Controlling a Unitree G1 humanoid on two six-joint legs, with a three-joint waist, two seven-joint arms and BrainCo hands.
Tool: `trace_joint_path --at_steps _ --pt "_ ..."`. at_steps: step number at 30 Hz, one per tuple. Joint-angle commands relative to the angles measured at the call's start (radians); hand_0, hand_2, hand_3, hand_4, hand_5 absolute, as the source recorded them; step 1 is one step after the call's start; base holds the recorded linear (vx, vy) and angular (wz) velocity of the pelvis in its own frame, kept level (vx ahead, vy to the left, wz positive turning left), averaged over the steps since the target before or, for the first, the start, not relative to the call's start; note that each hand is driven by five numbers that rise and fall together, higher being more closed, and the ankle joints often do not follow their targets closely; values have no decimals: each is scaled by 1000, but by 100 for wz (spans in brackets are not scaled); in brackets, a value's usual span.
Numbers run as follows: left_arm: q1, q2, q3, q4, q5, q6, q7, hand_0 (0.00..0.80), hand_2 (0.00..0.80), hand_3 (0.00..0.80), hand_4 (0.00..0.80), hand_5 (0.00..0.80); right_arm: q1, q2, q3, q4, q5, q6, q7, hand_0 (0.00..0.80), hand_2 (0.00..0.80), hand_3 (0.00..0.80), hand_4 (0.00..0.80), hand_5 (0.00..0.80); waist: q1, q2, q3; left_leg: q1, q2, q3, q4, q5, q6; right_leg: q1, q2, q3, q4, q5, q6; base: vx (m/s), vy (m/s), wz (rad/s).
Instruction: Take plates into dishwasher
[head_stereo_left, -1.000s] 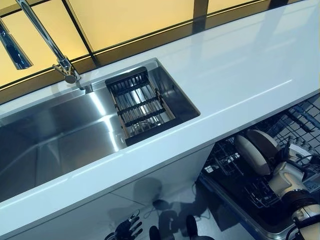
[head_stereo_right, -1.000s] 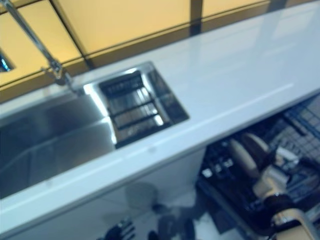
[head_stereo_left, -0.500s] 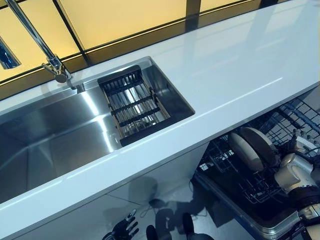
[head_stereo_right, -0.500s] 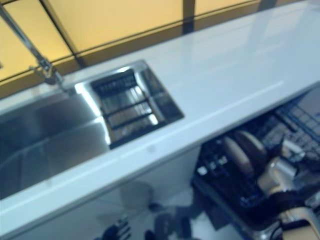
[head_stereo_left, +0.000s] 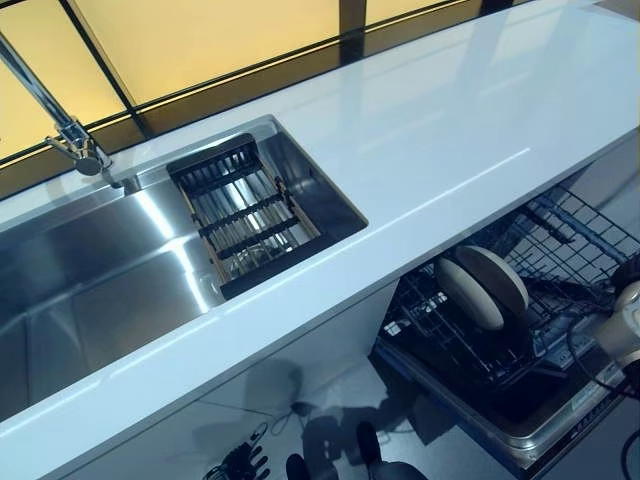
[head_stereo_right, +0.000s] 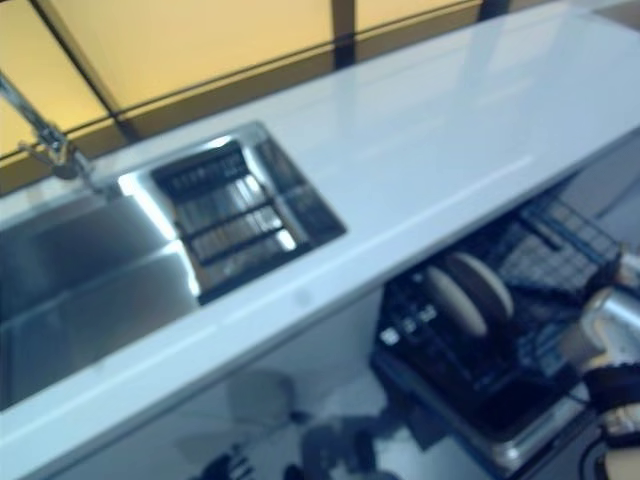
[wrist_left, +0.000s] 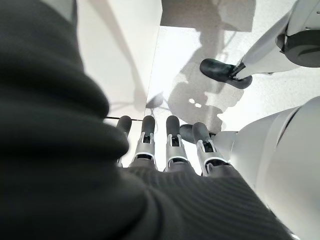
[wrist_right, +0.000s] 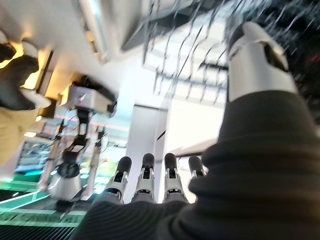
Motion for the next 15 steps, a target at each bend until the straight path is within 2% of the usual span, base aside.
trace_joint_path --at_steps 1,9,15 --pt "-41 17 1 89 -10 12 31 0 0 0 0 0 -109 -80 0 49 -42 4 2 0 0 0 0 0 -3 -76 -62 49 -15 21 4 -106 44 26 18 73 0 -56 38 -7 68 -6" --pt "-49 30 31 126 -15 22 56 0 0 0 0 0 -162 -170 38 190 36 -3 -18 0 0 0 0 0 -8 -92 -76 59 -18 37 4 -114 49 33 18 83 0 -58 41 -19 60 -7" --pt "-49 40 46 162 -2 22 60 0 0 0 0 0 -123 -236 29 374 130 -44 -62 0 0 0 0 0 -5 -102 -73 79 -24 37 4 -120 61 55 12 70 0 -61 36 -43 88 -1"
